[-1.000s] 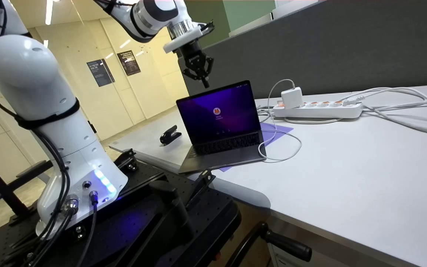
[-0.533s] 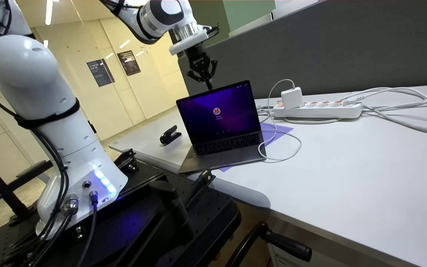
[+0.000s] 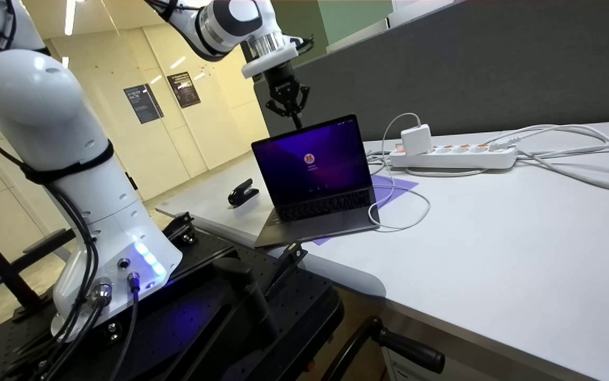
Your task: Close the laptop
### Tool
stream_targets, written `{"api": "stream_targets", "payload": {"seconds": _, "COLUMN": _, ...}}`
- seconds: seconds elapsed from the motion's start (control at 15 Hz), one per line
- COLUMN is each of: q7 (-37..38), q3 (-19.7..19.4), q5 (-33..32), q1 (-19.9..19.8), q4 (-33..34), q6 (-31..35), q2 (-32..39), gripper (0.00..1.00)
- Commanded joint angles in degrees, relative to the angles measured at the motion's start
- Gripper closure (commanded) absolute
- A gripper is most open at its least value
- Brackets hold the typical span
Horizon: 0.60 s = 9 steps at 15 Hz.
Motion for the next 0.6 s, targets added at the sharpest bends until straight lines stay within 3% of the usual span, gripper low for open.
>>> {"api": "stream_targets", "payload": {"seconds": 0.0, "q7": -1.9, "q3": 0.1, "q5": 0.8, "q1": 0.1, "q4": -0.6, "q6": 0.7, "q2": -0.1, "gripper": 1.0}}
{"api": "stream_targets", "payload": {"seconds": 0.53, "q7": -3.6, "q3": 0.2, "q5": 0.7, "q1": 0.2, "q4": -0.4, "q6": 2.4, "q2": 0.3, "gripper": 1.0}}
